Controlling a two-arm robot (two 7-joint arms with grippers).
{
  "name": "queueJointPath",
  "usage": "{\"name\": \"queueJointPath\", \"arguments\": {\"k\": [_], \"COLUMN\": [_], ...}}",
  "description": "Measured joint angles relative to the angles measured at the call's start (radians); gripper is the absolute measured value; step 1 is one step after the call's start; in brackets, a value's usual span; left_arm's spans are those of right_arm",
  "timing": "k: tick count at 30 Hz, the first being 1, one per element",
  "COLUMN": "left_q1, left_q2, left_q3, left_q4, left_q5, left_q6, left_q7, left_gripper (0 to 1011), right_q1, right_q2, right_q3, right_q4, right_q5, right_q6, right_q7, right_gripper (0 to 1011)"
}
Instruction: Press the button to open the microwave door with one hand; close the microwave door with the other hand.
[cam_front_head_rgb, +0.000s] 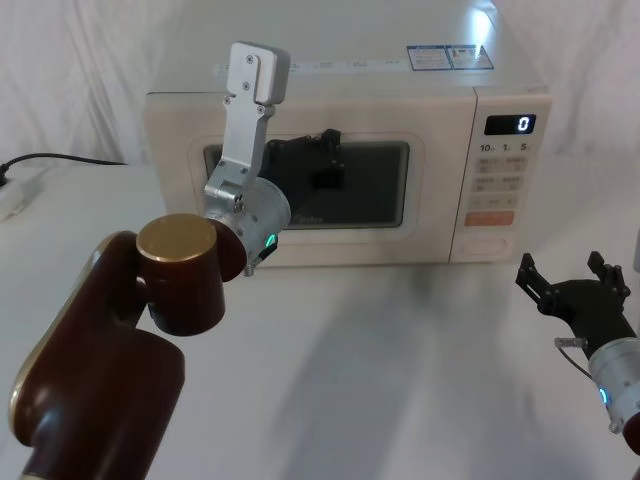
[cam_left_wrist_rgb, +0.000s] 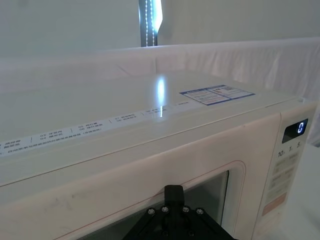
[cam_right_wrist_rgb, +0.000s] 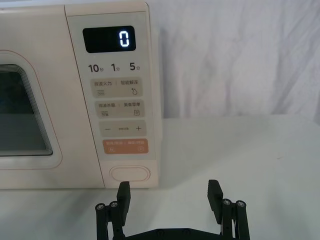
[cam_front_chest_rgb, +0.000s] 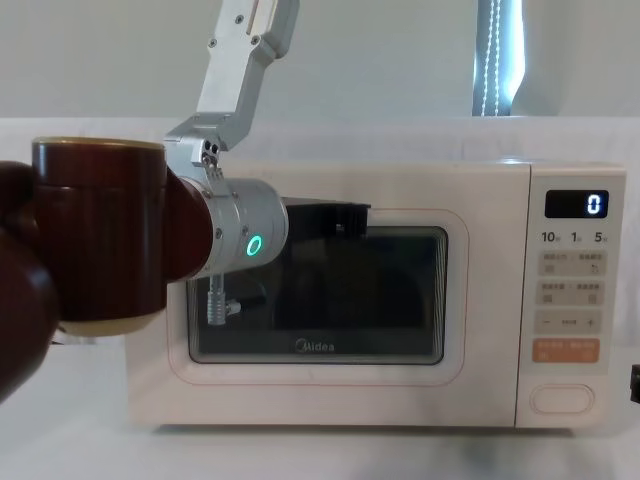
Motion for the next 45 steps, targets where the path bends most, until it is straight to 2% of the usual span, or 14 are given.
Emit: {"name": "queueJointPath", "arguments": {"k": [3,10,15,20,29,30,35,40,45], "left_q1": [0.005,0.039,0.092,0.157,0.334,0.334,0.419,0.506,0.581], "left_q2": [-0.002,0.001,0.017,0.038,0.106,0.106,0.145,0.16,0.153], "left_q3": [-0.001,0.002,0.0,-0.011,-0.086,-0.086,-0.129,-0.178,-0.228], "left_q4": [-0.012,-0.093,-0.181,-0.262,-0.411,-0.411,-0.47,-0.509,-0.528], "left_q5": [-0.004,-0.017,-0.023,-0.018,-0.002,-0.002,0.012,0.023,0.024], "left_q6": [0.003,0.039,0.079,0.088,0.032,0.032,-0.003,-0.056,-0.101], "left_q7": [-0.001,0.0,0.01,0.033,0.067,0.067,0.069,0.086,0.113], "left_gripper": [0,0,0,0,0,0,0,0,0], "right_q1": [0.0,0.0,0.0,0.0,0.0,0.0,0.0,0.0,0.0], "right_q2": [0.0,0.0,0.0,0.0,0.0,0.0,0.0,0.0,0.0], "right_q3": [0.0,0.0,0.0,0.0,0.0,0.0,0.0,0.001,0.0], "right_q4": [0.0,0.0,0.0,0.0,0.0,0.0,0.0,0.0,0.0], "right_q5": [0.0,0.0,0.0,0.0,0.0,0.0,0.0,0.0,0.0], "right_q6": [0.0,0.0,0.0,0.0,0.0,0.0,0.0,0.0,0.0], "right_q7": [0.0,0.0,0.0,0.0,0.0,0.0,0.0,0.0,0.0], "right_gripper": [1002,1002,1002,1002,1002,1002,1002,1002,1002]}}
